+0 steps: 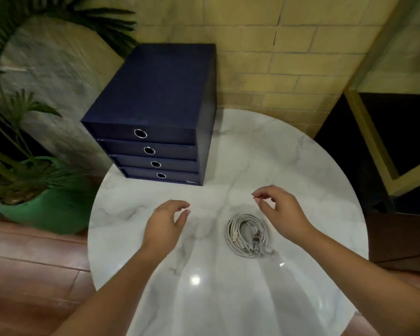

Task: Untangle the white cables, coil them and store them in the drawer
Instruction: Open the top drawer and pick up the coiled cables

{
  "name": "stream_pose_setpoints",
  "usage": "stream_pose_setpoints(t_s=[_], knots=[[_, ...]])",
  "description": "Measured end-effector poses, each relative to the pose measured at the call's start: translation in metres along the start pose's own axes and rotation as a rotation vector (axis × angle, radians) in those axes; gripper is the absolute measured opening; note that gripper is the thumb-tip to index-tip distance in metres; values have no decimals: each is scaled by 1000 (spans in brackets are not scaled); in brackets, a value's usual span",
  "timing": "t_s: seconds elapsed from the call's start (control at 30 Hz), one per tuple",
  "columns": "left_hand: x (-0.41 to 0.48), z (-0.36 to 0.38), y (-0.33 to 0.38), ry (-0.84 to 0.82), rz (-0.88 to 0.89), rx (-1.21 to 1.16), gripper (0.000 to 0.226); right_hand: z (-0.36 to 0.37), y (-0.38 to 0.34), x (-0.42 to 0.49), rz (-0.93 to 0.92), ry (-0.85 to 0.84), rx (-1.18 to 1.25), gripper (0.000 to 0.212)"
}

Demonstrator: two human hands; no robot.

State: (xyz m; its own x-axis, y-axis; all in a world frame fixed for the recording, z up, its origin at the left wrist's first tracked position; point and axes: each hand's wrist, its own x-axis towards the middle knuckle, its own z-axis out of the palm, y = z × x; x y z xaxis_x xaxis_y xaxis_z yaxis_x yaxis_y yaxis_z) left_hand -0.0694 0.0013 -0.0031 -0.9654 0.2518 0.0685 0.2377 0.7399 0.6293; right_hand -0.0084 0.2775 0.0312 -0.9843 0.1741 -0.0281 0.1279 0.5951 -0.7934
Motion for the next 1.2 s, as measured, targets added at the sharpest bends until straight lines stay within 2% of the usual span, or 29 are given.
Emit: stream_pose_setpoints(t_s=[0.2, 0.33, 0.5, 0.67, 0.9, 1.0, 1.2], knots=[[48, -61, -19, 193, -25, -34, 16, 8, -103, 64, -353, 141, -153, 12], [77, -81, -36, 175, -57, -115, 29, 20, -162, 100, -506, 205, -247, 21], [100, -78, -41, 29, -105, -243, 41, 40, -185, 126, -457, 121, -373, 38], [116, -65, -41, -61, -143, -321, 47, 50, -180, 130, -396, 27, -486, 43], [118, -61, -47, -8, -104, -271, 32, 49, -181, 132, -351, -28, -450, 46], [101, -60, -47, 31, -105, -278, 32, 50, -180, 132, -352, -39, -448, 48], [75, -74, -31, 101, -298, -337, 48, 50, -178, 130, -368, -46, -457, 52]])
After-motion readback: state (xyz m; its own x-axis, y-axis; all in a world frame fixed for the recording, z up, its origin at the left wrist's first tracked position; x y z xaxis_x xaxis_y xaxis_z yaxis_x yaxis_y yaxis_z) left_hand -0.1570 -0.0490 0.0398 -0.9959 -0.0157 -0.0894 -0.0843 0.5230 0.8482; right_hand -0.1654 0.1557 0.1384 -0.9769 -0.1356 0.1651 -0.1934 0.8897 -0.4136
